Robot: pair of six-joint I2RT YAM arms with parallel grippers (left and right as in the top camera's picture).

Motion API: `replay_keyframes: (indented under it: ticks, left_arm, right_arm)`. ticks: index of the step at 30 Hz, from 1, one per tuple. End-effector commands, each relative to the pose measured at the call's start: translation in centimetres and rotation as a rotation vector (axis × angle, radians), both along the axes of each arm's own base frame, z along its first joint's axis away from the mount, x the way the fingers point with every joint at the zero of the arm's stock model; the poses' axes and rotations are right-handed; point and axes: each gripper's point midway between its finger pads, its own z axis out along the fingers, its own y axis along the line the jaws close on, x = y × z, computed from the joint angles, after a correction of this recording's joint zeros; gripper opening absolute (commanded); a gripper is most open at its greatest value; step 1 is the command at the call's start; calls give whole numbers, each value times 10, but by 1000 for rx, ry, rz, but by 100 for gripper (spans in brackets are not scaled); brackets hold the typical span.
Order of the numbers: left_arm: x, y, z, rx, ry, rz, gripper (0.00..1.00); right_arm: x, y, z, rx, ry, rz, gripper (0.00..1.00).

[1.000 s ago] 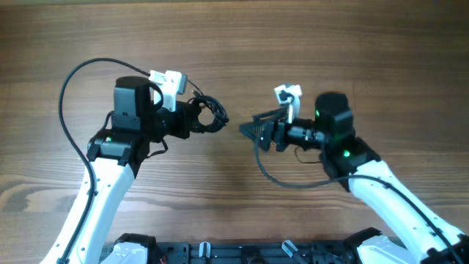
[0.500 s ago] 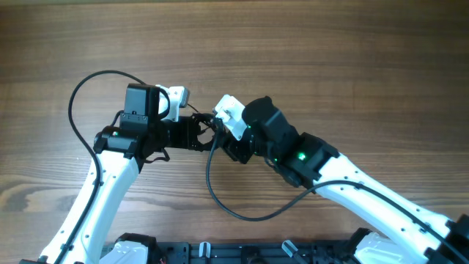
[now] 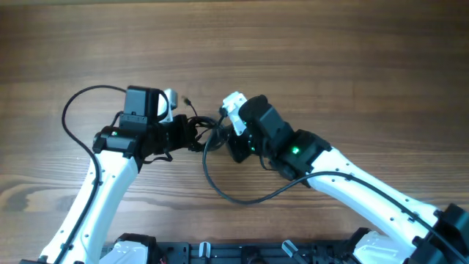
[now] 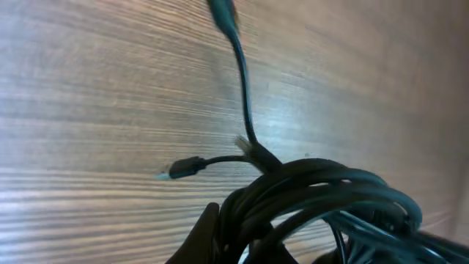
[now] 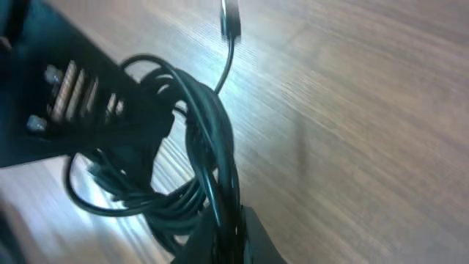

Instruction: Untangle cables

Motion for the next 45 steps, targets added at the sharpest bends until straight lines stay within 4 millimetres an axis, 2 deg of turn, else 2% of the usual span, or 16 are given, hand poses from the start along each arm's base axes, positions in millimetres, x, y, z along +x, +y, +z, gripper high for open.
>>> replay_keyframes:
  ticks: [1, 2, 4, 6, 8, 11, 13, 17, 20, 23, 27, 29, 33, 38, 41, 45]
  left_arm:
    - [20, 87, -6, 72, 50, 462, 4]
    - [23, 94, -2, 12, 54, 509, 4]
    - [34, 87, 10, -99, 13, 482, 4]
    - [44, 79, 20, -141, -41, 434, 4]
    - [50, 63, 27, -72, -160, 235, 4]
    - [44, 32, 27, 29, -254, -41, 4]
    - [37, 5, 26, 59, -289, -177, 4]
    - [32, -14, 14, 169, -282, -235, 4]
    - [30, -21, 3, 236, -272, -272, 4]
    - [30, -22, 0, 248, -266, -277, 4]
    - [30, -23, 0, 243, -265, -281, 4]
    - [25, -32, 2, 206, -281, -350, 4]
    - [24, -35, 2, 193, -280, -357, 4]
    - [15, -52, 8, 89, -279, -411, 4]
    - [6, -66, 15, -5, -276, -462, 4]
    - [-1, -75, 24, -52, -313, -532, 4]
  right_arm:
    - [22, -40, 49, 185, 60, -242, 5]
    - [29, -49, 53, 211, 73, -295, 5]
    - [37, -59, 48, 227, 105, -359, 5]
    - [36, -56, 45, 197, 80, -303, 5]
    - [21, -34, 45, 158, -5, -22, 29]
    - [10, -15, 54, 190, -84, 181, 46]
    - [7, -7, 52, 213, -85, 238, 46]
    - [-13, 12, 45, 240, -46, 350, 44]
    - [-25, 23, 47, 239, -65, 402, 34]
    - [-27, 21, 43, 225, -48, 403, 33]
    - [-4, 5, 18, 85, -71, 277, 34]
    - [-3, 6, 1, 56, -41, 288, 36]
    - [-1, 8, -20, 29, 6, 288, 36]
    - [-3, 9, -30, 24, 40, 294, 37]
    - [7, 2, -42, -33, 27, 247, 44]
    - [13, -5, -68, -94, 74, 187, 42]
